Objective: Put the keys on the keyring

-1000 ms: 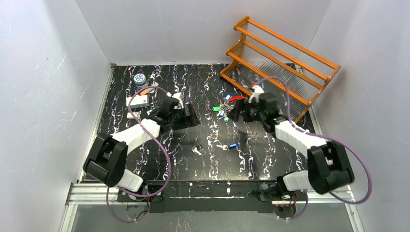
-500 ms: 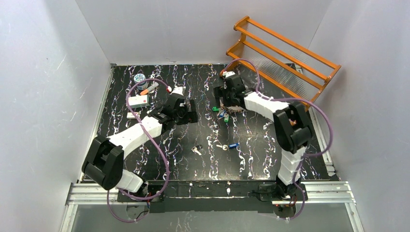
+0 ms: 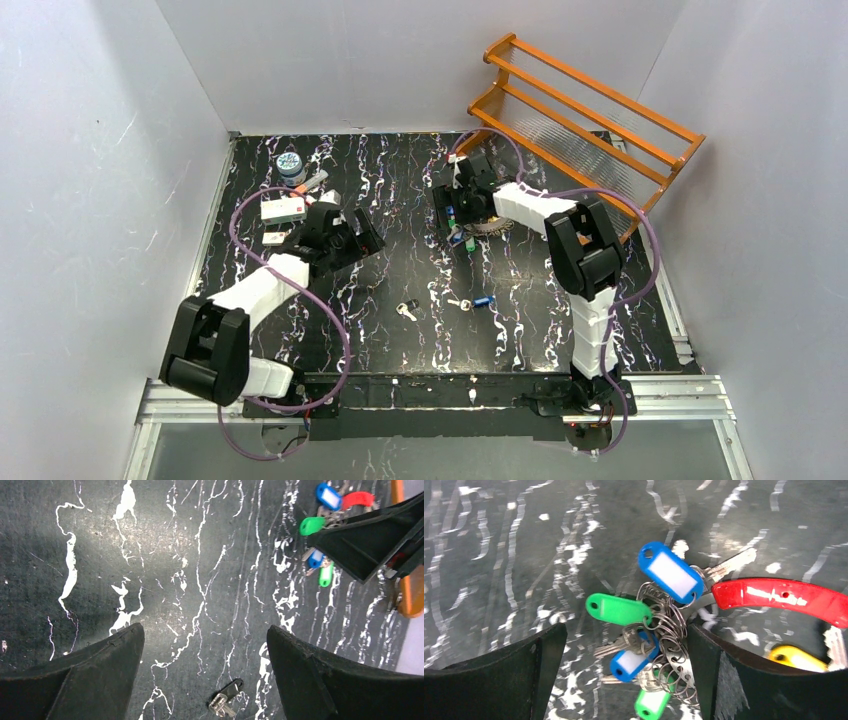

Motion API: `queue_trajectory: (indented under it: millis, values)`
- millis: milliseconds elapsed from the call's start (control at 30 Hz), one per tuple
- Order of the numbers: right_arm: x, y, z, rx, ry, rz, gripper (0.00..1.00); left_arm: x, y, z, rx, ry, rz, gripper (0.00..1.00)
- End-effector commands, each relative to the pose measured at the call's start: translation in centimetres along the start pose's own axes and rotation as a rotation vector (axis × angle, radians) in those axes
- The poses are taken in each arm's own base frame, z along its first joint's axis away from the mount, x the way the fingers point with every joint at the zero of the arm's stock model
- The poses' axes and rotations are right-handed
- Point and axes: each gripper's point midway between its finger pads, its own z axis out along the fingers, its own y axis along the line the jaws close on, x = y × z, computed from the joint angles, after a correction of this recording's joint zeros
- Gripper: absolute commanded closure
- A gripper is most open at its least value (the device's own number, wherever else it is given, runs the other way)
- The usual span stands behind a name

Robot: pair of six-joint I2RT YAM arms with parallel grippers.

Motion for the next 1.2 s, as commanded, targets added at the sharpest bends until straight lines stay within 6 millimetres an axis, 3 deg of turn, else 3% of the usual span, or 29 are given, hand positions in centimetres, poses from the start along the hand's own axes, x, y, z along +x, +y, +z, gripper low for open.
queue_trajectory:
  millis: [0,200,267,333,433,567,700,800,967,1167]
  values:
    - [3.1,6.2,-1.6,-0.338,0.125,0.109,0.04,-1.9,-2.0,-1.8,0.114,-0.066,-0.013,0.10]
    - [4.7,15.1,-4.8,-0.645,0.192,0.108,0.07,-2.4,-1.4,-1.7,0.078,-0.070,0.024,0.10]
    - [4.0,17.1,-6.1,-0.692,0.168,0.081,0.06,-2.3,-1.6,-1.5,0.083,-0.059,0.033,0.10]
    - [2.7,17.7,-7.3,-0.715,0.117,0.080,0.06,-1.9,-1.8,-1.4,0.097,-0.035,0.034,0.10]
    - [0.6,16.8,-8.7,-0.670,0.034,0.074,0.04,-0.8,-2.1,-1.0,0.126,0.015,0.021,0.11]
    - [-1.0,13.5,-10.0,-0.628,-0.056,0.126,0.03,0.8,-2.4,-0.3,0.155,0.081,-0.011,0.14]
    - [-0.1,8.9,-9.5,-0.546,-0.055,0.207,0.06,2.9,-3.6,0.3,0.196,0.136,-0.025,0.17]
    - [1.5,6.6,-8.9,-0.500,-0.029,0.243,0.08,4.2,-4.1,0.7,0.202,0.159,-0.015,0.19]
    - [5.1,6.2,-7.3,-0.515,0.063,0.271,0.23,5.7,-3.1,2.3,0.163,0.181,-0.056,0.30]
    - [6.8,7.6,-7.1,-0.583,0.107,0.301,0.42,5.5,-3.3,3.9,0.158,0.186,-0.046,0.44]
